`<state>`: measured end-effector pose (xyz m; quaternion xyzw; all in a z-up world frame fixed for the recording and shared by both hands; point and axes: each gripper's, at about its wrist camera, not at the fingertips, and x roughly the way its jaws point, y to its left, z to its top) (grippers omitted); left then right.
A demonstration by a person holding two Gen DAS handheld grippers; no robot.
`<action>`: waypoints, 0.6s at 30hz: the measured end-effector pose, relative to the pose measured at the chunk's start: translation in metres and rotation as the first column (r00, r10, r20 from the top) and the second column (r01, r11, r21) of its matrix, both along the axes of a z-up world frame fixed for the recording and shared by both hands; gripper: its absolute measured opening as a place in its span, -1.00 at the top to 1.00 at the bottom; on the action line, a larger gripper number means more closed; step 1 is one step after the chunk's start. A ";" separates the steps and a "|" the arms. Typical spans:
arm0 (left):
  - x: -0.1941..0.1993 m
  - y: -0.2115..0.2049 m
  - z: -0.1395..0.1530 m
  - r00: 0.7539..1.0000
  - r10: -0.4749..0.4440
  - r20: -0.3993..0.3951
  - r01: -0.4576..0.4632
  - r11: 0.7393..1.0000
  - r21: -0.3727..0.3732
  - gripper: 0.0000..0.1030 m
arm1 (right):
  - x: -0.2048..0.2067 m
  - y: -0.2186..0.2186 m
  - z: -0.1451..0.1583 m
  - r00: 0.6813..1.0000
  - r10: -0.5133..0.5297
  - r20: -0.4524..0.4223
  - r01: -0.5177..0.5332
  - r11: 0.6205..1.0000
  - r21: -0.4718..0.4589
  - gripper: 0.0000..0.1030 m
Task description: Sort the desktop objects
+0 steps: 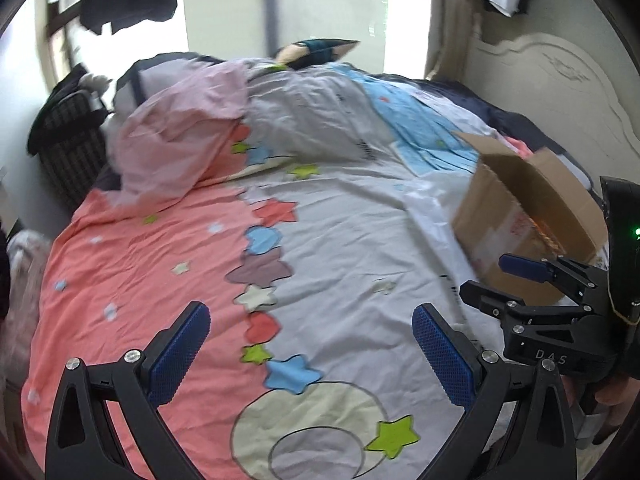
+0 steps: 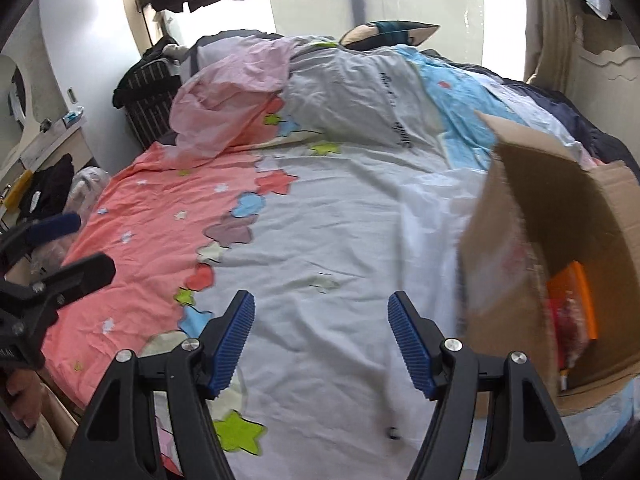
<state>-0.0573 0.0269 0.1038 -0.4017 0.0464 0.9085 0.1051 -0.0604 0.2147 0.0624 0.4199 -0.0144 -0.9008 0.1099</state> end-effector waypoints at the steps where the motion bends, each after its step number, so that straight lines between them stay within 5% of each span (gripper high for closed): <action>1: 0.001 -0.007 -0.001 1.000 0.013 -0.002 -0.013 1.000 0.004 -1.00 | -0.001 -0.005 -0.001 1.000 0.004 0.000 -0.004 1.000 -0.001 -0.27; 18: 0.001 -0.072 -0.041 0.989 0.136 0.065 -0.140 0.989 0.050 -1.00 | -0.012 -0.079 -0.015 0.998 0.056 0.016 -0.056 0.998 0.004 -0.27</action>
